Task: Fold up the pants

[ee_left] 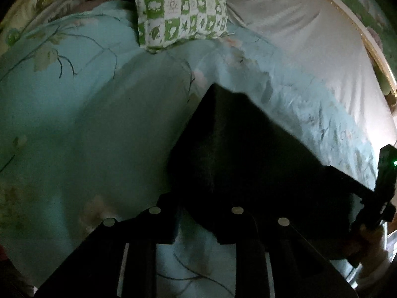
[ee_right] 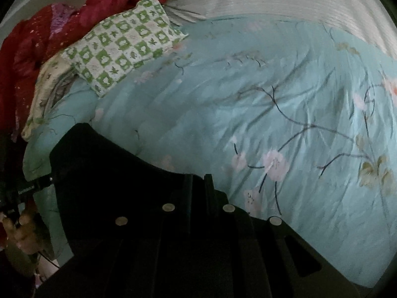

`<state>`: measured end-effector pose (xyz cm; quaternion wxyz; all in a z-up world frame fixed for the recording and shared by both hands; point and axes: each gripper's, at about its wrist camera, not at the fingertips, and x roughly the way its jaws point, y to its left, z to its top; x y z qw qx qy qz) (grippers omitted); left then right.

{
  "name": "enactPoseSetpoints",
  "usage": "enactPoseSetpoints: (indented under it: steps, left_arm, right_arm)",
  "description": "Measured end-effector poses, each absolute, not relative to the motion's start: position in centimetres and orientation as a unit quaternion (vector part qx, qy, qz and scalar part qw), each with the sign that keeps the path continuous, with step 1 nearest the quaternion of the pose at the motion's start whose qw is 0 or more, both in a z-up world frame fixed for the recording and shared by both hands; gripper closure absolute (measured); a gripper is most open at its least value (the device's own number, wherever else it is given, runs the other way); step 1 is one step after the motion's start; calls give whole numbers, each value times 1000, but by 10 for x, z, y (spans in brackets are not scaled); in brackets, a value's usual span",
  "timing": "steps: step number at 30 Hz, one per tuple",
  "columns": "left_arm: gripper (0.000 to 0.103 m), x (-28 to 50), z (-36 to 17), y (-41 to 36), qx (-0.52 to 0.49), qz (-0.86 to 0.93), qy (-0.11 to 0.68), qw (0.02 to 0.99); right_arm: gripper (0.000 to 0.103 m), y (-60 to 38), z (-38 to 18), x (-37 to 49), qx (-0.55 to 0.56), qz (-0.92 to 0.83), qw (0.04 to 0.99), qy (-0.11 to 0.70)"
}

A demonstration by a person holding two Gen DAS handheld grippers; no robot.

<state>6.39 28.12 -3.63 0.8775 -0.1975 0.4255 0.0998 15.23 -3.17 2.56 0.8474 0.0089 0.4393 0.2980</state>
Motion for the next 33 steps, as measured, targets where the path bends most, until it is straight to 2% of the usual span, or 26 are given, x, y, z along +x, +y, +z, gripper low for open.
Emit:
enactPoseSetpoints:
  steps: [2,5,7,11,13,15,22,33]
  left_arm:
    - [73,63,-34,277,-178,107,426,881]
    - [59,58,-23,274,-148,130,422,885]
    - [58,48,-10,272,-140,134,409,892]
    - [57,29,14,262,-122,129,385,906]
    - [55,23,25,252,-112,115,375,913]
    - [47,18,35,239,-105,96,370,918]
    - [46,20,48,153,-33,-9,365,930]
    - [45,20,24,-12,106,-201,388,893]
  right_arm:
    - [92,-34,26,151,10,291,852,436]
    - [72,-44,39,144,20,266,864,427]
    - [72,-59,51,132,39,263,874,407]
    - [59,-107,79,101,82,249,891,371]
    - [58,-135,88,84,96,233,898,361]
    - [58,-159,93,69,105,216,903,355]
    - [58,-236,86,11,143,140,910,364]
    - [58,-311,68,-55,199,61,906,368]
